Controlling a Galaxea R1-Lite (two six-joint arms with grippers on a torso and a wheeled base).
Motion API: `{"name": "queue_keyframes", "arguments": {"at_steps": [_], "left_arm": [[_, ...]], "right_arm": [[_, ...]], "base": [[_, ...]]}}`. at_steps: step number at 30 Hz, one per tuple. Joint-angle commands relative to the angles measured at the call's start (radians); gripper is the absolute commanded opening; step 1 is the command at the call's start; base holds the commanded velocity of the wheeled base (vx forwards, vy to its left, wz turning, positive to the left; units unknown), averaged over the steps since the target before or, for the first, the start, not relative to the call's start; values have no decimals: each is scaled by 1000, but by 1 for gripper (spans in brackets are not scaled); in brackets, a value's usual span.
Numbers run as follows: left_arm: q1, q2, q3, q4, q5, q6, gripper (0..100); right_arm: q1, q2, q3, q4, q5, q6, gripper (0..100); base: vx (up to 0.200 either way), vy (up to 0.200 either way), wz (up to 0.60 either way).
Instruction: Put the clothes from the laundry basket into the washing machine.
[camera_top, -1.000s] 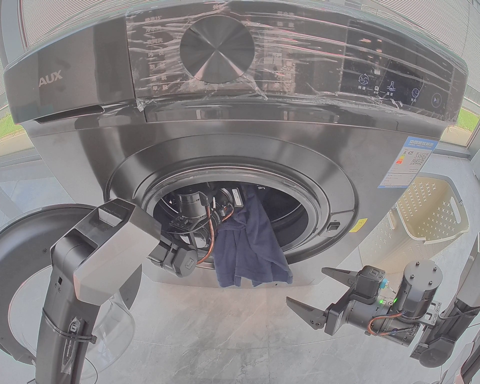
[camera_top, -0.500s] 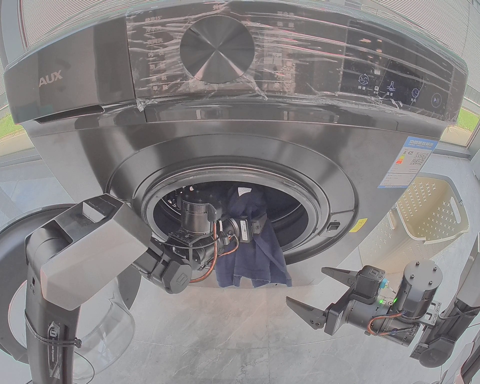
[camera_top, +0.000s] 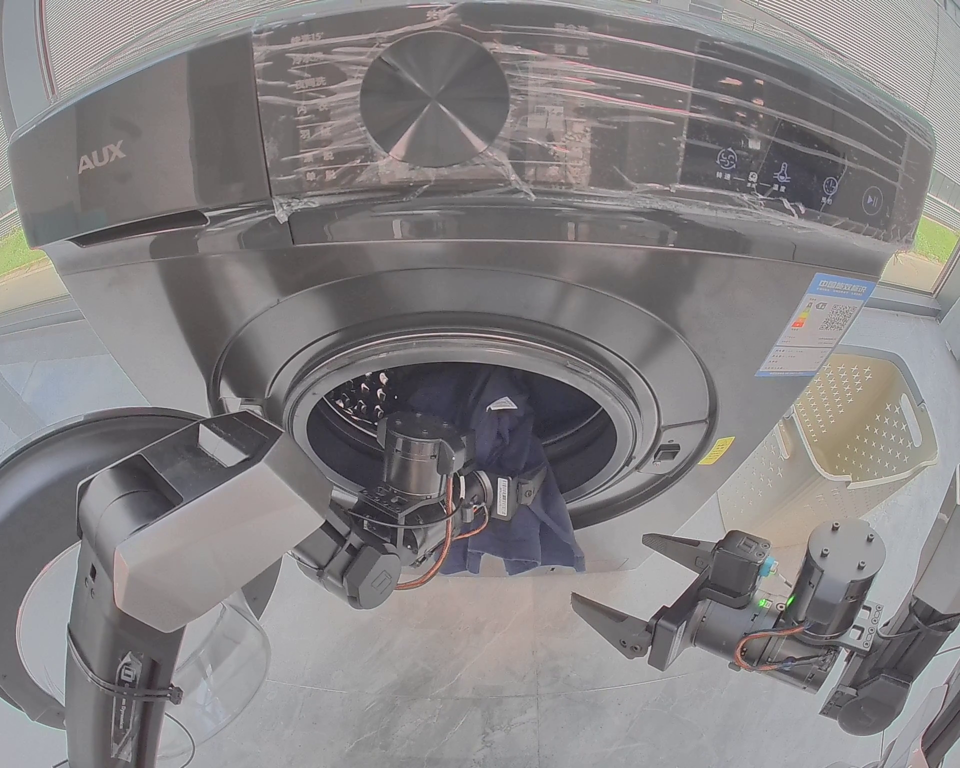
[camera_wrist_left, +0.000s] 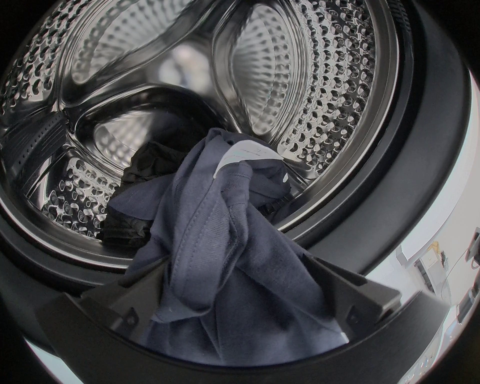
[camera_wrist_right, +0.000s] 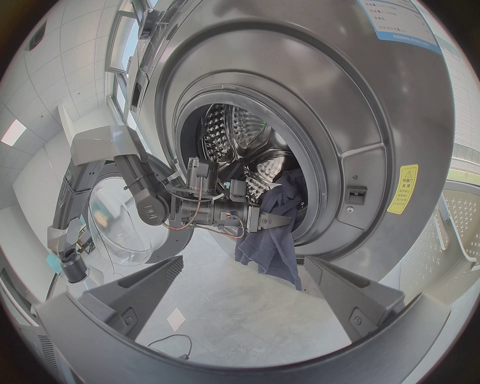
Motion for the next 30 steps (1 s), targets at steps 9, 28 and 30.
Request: {"name": "queue_keyframes", "arguments": {"at_steps": [9, 28, 30], "left_arm": [[18, 49, -155, 0, 15, -23, 0], [78, 130, -485, -114, 125, -90, 0], [76, 130, -465, -112, 125, -88, 0]], "right_arm": [[0, 1, -5, -1, 2, 0, 100], [5, 5, -8, -1, 5, 1, 100], [5, 5, -8, -1, 5, 1, 100]], "base": [[0, 0, 0], [0, 0, 0], [0, 0, 0]]}}
